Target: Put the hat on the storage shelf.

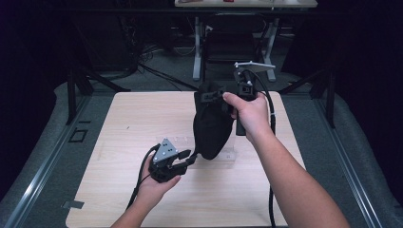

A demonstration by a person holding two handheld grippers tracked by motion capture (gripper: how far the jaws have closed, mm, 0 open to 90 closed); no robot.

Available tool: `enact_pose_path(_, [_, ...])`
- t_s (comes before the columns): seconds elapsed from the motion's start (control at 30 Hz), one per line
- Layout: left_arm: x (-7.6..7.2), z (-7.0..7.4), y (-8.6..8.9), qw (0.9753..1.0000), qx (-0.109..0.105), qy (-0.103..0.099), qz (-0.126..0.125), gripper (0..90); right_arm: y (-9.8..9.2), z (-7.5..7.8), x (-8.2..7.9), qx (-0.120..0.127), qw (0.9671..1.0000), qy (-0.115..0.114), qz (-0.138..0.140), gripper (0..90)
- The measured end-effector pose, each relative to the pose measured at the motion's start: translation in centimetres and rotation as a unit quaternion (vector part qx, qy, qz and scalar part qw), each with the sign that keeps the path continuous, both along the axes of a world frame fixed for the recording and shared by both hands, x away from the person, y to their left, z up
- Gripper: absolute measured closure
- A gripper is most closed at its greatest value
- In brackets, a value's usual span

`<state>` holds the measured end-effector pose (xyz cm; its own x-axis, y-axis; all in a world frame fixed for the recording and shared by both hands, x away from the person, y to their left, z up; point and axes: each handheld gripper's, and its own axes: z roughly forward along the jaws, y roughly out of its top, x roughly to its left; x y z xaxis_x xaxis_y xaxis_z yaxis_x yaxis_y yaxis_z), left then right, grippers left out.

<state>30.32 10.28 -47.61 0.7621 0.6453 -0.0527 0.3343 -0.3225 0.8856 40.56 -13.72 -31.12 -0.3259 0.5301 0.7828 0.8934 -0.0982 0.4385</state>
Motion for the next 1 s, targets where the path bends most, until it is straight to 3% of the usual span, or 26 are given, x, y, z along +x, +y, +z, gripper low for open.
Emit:
enact_pose_path(0.33, [-0.1, -0.3, -0.4, 0.9995, 0.029, -0.012, 0.003, 79.1, 0.0, -0.1, -0.1, 0.002, 1.0000, 0.002, 0.001, 87.6])
enact_pose_path(0.9, [-0.6, -0.5, -0.1, 0.9973, 0.060, -0.041, -0.001, 84.5, 1.1, -0.2, -0.1, 0.004, 1.0000, 0.000, 0.009, 87.1])
enact_pose_path(0.93, [-0.8, -0.6, -0.2, 0.9962, 0.068, -0.053, -0.001, 84.8, 1.2, -0.2, -0.1, 0.002, 1.0000, 0.001, 0.008, 86.9])
enact_pose_path(1.0, [-0.8, -0.7, -0.2, 0.9959, 0.069, -0.058, -0.001, 85.1, 1.2, -0.2, -0.1, 0.002, 1.0000, 0.000, 0.009, 86.7])
